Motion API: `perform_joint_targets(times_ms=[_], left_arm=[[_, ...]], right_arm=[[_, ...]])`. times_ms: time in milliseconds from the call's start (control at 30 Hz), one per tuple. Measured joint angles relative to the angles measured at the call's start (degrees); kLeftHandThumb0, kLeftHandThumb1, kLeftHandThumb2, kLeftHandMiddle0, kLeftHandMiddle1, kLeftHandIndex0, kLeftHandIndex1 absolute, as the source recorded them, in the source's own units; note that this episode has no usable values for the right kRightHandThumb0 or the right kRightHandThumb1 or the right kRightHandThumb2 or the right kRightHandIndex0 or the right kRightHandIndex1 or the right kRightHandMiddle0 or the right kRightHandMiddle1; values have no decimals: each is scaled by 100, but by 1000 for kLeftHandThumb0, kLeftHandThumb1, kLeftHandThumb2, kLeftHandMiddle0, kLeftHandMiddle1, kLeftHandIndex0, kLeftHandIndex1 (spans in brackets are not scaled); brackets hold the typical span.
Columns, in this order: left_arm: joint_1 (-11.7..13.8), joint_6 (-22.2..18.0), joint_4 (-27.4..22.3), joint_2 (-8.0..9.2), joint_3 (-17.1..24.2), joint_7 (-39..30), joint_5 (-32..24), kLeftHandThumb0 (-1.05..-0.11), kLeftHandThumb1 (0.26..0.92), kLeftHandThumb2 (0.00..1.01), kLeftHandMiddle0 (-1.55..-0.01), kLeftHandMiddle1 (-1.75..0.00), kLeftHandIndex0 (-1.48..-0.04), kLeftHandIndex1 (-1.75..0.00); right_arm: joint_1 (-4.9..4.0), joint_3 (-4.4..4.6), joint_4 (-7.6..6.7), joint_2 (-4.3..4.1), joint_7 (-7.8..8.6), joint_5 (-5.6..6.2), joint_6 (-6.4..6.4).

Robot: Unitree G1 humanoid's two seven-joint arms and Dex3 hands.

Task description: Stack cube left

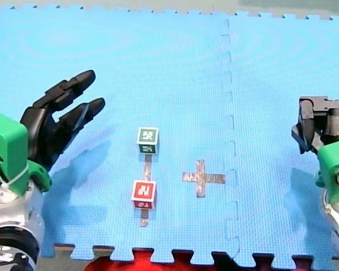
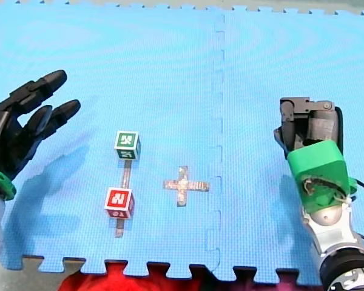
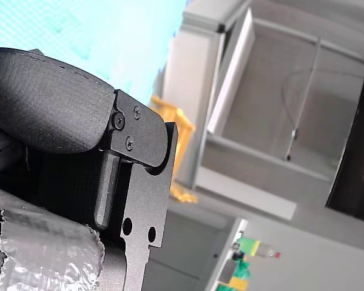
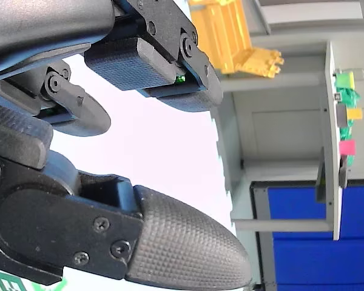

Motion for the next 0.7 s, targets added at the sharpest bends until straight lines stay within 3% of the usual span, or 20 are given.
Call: perform_joint_targets(times_ms=[500, 567, 600, 633, 667, 700], left_arm=[[27, -150, 5, 8, -131, 385, 220, -1048, 921, 91, -687, -7, -592, 0], [28, -173, 11, 9, -114, 348, 196, -1030, 921, 117, -1014, -182, -584, 0], [28, -195, 17, 8, -90, 302, 170, -1007, 921, 150, -1058, -379, -576, -1], [28, -250, 31, 6, -52, 239, 116, -983, 921, 190, -943, -877, -550, -2], [28, -314, 47, 5, -26, 202, 93, -960, 921, 235, -823, -1243, -497, -2], [29, -408, 67, 5, -1, 171, 82, -943, 921, 264, -734, -1489, -462, -3]], right_arm=[[3, -6, 0, 5, 14, 16, -1], [4, -6, 0, 6, 9, 15, -3], [4, -5, 0, 6, 5, 14, -4], [5, -5, 0, 7, 0, 13, -7], [5, -4, 0, 8, -3, 13, -8], [6, -5, 0, 8, -5, 13, -11]])
